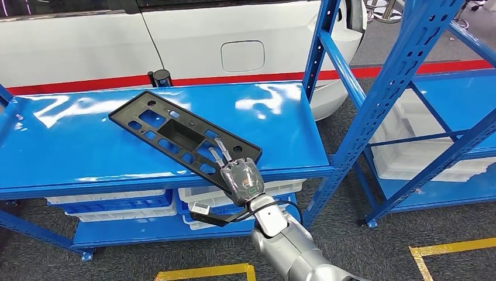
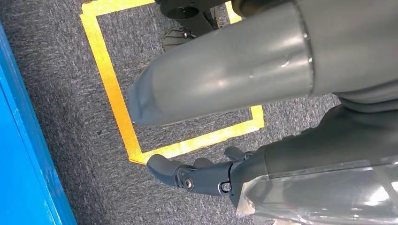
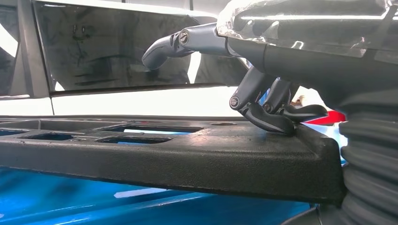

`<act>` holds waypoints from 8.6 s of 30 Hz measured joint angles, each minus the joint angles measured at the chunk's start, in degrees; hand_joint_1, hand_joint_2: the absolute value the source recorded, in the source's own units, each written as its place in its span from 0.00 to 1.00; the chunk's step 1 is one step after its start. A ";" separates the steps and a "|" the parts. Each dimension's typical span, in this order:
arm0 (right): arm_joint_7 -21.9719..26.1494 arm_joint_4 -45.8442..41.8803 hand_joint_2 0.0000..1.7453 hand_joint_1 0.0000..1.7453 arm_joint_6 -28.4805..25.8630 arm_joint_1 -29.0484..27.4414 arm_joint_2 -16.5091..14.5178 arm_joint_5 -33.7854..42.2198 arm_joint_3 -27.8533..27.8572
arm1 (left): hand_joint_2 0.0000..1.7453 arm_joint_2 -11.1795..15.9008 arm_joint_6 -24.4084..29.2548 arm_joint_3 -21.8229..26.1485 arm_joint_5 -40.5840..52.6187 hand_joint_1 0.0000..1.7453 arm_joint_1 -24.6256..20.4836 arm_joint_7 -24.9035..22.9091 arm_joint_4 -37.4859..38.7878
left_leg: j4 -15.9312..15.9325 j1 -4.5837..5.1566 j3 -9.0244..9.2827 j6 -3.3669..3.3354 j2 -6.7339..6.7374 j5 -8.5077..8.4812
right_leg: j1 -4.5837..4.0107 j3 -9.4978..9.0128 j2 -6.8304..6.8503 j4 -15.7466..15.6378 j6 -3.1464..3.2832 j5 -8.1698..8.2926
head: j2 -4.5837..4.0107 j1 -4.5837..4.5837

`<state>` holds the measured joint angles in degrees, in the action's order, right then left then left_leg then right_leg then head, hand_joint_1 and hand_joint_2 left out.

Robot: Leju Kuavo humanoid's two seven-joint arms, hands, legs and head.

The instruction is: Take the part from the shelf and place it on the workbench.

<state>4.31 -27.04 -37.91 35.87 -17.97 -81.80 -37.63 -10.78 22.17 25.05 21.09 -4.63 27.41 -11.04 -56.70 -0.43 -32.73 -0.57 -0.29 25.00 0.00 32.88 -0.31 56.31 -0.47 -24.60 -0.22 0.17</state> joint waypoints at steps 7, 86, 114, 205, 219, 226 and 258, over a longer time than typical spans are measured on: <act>0.09 -0.11 1.00 0.00 -0.01 0.00 0.00 -1.31 0.89 | 0.00 0.00 -0.02 0.31 0.13 0.00 0.00 0.15 0.00 | 0.00 0.00 -0.01 0.00 0.00 0.00 | 0.00 0.00 0.00 0.00 0.00 0.00 | 0.00 0.00; -3.80 1.11 1.00 0.00 1.46 1.56 0.46 -5.10 3.87 | 0.00 -0.31 -0.57 2.37 1.10 0.00 0.49 0.55 0.01 | 0.00 -0.13 -0.25 0.02 0.00 -0.03 | 0.01 0.15 0.00 0.01 0.02 0.03 | 0.00 0.00; -1.99 2.05 0.00 1.00 1.63 1.74 0.23 -4.60 4.27 | 0.00 -0.50 -0.61 2.46 1.33 0.00 0.48 0.44 0.01 | 0.00 -0.15 -0.33 0.07 0.04 -0.06 | 0.02 0.24 -0.02 0.01 0.19 0.13 | 0.00 0.01; 3.00 -35.67 1.00 1.00 1.77 4.25 7.87 0.23 6.14 | 1.00 -0.65 2.86 4.08 2.97 0.00 0.30 6.39 0.01 | -0.01 -0.18 -0.76 0.17 0.05 -0.16 | 0.01 0.68 -0.03 0.02 0.35 0.24 | 0.00 0.01; 3.76 -35.67 1.00 1.00 1.57 3.90 7.85 3.32 5.79 | 1.00 -0.66 3.08 4.17 3.95 0.00 0.25 -0.47 0.01 | -0.01 -0.18 -0.78 0.17 0.05 -0.16 | 0.01 0.70 -0.03 0.02 0.35 0.24 | 0.00 0.01; 3.77 -35.67 1.00 1.00 1.58 3.77 7.86 3.40 5.62 | 1.00 -0.65 3.08 4.16 4.13 0.00 0.24 -0.56 0.01 | -0.01 -0.18 -0.79 0.17 0.05 -0.15 | 0.01 0.71 -0.03 0.02 0.35 0.24 | 0.00 0.00; 4.21 -35.40 1.00 1.00 2.15 3.03 6.20 4.82 4.48 | 1.00 -0.58 1.84 4.10 5.29 0.00 -0.08 -6.08 0.01 | 1.24 -0.52 -0.21 -1.75 0.30 -1.03 | 0.30 4.50 0.07 7.86 -0.11 -3.64 | 0.00 -0.29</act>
<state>8.51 -62.43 -35.76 38.90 -11.77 -76.97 -33.15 -11.35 24.01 29.16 26.38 -4.71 21.33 -11.04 -55.46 -0.94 -32.94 -2.31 0.01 23.97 0.30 37.38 -0.24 64.17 -0.58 -28.24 -0.22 -0.11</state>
